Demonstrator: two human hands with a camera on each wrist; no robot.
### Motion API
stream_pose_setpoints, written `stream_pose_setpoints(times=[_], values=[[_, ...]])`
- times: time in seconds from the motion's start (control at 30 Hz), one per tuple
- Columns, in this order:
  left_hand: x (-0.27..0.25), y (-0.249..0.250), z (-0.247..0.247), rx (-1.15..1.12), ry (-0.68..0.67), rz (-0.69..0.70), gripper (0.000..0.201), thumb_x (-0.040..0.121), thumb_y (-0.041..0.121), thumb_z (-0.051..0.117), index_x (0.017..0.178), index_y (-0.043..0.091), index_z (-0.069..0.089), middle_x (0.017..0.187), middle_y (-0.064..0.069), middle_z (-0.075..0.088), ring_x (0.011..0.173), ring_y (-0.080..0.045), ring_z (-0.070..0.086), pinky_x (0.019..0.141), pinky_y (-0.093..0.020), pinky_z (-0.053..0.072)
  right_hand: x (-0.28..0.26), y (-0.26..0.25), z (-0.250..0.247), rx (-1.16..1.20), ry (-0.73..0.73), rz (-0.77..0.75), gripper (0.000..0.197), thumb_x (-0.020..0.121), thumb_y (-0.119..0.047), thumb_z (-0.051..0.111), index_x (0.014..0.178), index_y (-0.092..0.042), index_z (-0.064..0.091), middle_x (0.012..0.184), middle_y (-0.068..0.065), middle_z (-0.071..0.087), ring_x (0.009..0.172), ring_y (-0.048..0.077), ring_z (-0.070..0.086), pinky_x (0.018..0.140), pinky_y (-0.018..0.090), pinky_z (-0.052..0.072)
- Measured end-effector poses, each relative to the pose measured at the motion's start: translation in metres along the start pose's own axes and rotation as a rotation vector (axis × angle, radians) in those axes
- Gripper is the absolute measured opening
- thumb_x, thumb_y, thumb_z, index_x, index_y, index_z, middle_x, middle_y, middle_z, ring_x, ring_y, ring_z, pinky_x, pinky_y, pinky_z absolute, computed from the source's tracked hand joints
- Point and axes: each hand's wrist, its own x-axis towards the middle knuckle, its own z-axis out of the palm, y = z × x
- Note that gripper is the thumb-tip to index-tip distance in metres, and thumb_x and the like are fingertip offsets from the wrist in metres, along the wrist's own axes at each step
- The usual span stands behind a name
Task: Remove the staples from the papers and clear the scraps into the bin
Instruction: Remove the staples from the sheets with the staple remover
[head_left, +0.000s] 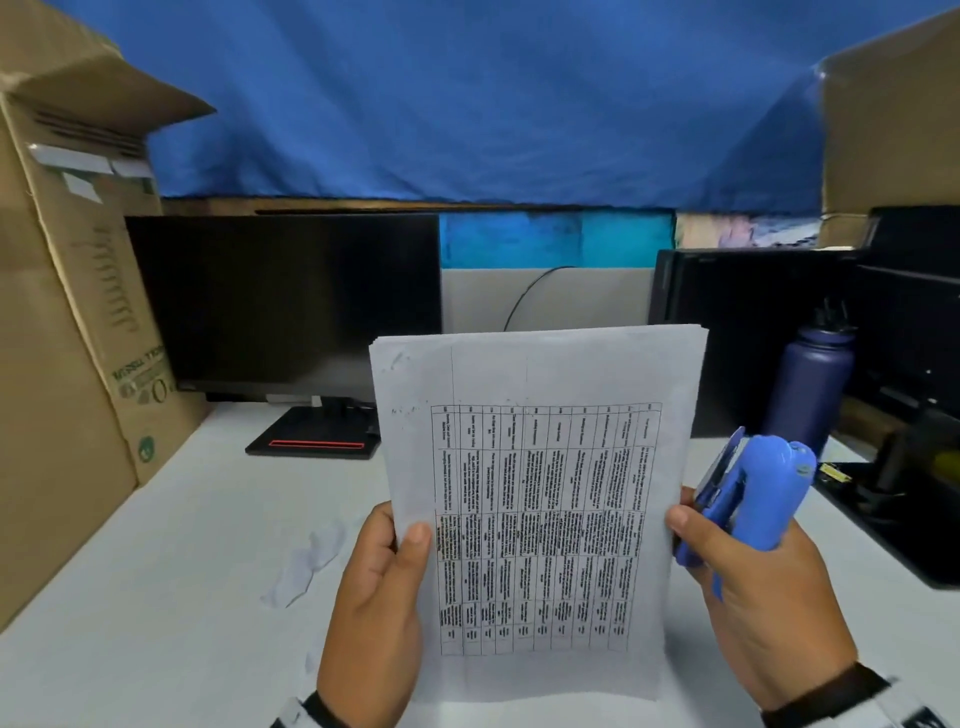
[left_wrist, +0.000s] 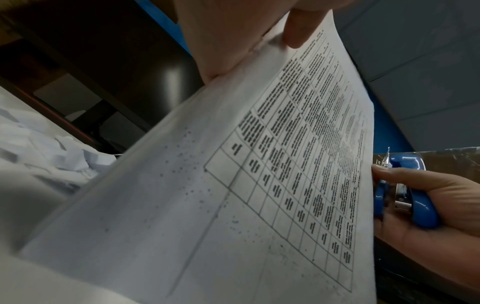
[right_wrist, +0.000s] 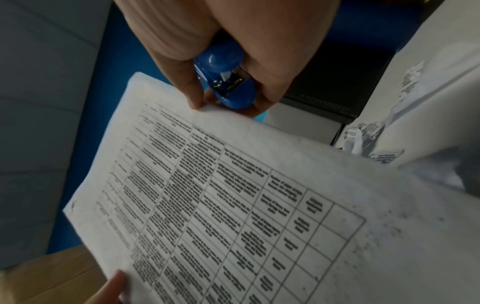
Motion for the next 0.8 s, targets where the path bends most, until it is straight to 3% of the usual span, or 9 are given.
stream_pose_setpoints(times=[0.1,0.2,0.27,0.33,0.4,0.5,0.7,0.8], values=[[-0.001,0.000,0.000,0.043,0.042,0.020,0.026,0.088,0.033,0.049,0.104,0.036,0.069,0.111,0.002,0.075,0.108,-0.020,0.069,0.105,-0.051,0.045,-0.001,-0.003,0.001,0.071,-0.026,0.022,0.080,0.033,-0.041,0.093,0.099,-0.002,0.068,0.092,0.017,0.073,0.081,0.027,0.068,0.072,0.038,0.057],[-0.001,-0.002,-0.001,0.148,0.075,0.046,0.022,0.101,0.025,0.051,0.100,0.039,0.068,0.103,0.006,0.076,0.099,-0.015,0.071,0.097,-0.046,0.050,-0.002,-0.006,0.002,0.090,-0.042,0.027,0.070,0.042,-0.029,0.082,0.104,0.001,0.065,0.094,0.019,0.071,0.081,0.026,0.068,0.063,0.028,0.057],[-0.003,-0.003,0.000,0.191,0.096,0.043,0.029,0.103,0.021,0.045,0.098,0.040,0.067,0.100,0.007,0.077,0.094,-0.013,0.071,0.092,-0.043,0.052,-0.002,-0.003,0.003,0.064,-0.038,0.032,0.077,0.039,-0.034,0.088,0.105,0.000,0.066,0.097,0.020,0.072,0.083,0.028,0.069,0.067,0.033,0.057],[-0.004,-0.003,0.002,0.227,0.125,0.054,0.029,0.102,0.024,0.044,0.097,0.042,0.066,0.096,0.010,0.076,0.089,-0.009,0.071,0.083,-0.038,0.052,-0.002,0.001,0.003,0.031,-0.008,0.031,0.091,0.029,-0.051,0.094,0.102,-0.004,0.069,0.097,0.020,0.073,0.086,0.032,0.071,0.075,0.042,0.057],[-0.004,-0.005,0.003,0.248,0.156,0.066,0.025,0.100,0.029,0.045,0.095,0.045,0.064,0.093,0.012,0.076,0.085,-0.006,0.070,0.077,-0.033,0.050,-0.002,0.003,0.004,-0.007,0.036,0.031,0.096,0.023,-0.063,0.091,0.098,-0.009,0.070,0.096,0.019,0.073,0.090,0.040,0.070,0.082,0.052,0.057],[-0.004,-0.008,0.004,0.256,0.192,0.066,0.021,0.099,0.033,0.047,0.094,0.046,0.063,0.091,0.013,0.075,0.082,-0.005,0.069,0.076,-0.034,0.051,-0.004,0.001,0.008,-0.059,0.064,0.014,0.092,0.025,-0.070,0.086,0.097,-0.014,0.069,0.095,0.020,0.072,0.095,0.049,0.066,0.087,0.064,0.053],[-0.004,-0.008,0.008,0.210,0.231,0.031,0.025,0.102,0.025,0.048,0.090,0.039,0.066,0.088,0.008,0.076,0.081,-0.012,0.070,0.075,-0.036,0.051,-0.010,-0.001,0.016,-0.017,0.077,0.016,0.094,0.024,-0.069,0.086,0.098,-0.015,0.069,0.098,0.023,0.071,0.099,0.052,0.064,0.087,0.067,0.051],[-0.006,-0.006,0.011,0.133,0.242,0.032,0.012,0.093,0.034,0.055,0.094,0.033,0.067,0.090,0.005,0.076,0.085,-0.016,0.070,0.075,-0.036,0.048,-0.011,-0.001,0.017,-0.012,0.073,0.019,0.092,0.022,-0.069,0.085,0.096,-0.017,0.070,0.096,0.020,0.072,0.098,0.050,0.065,0.086,0.066,0.052]])
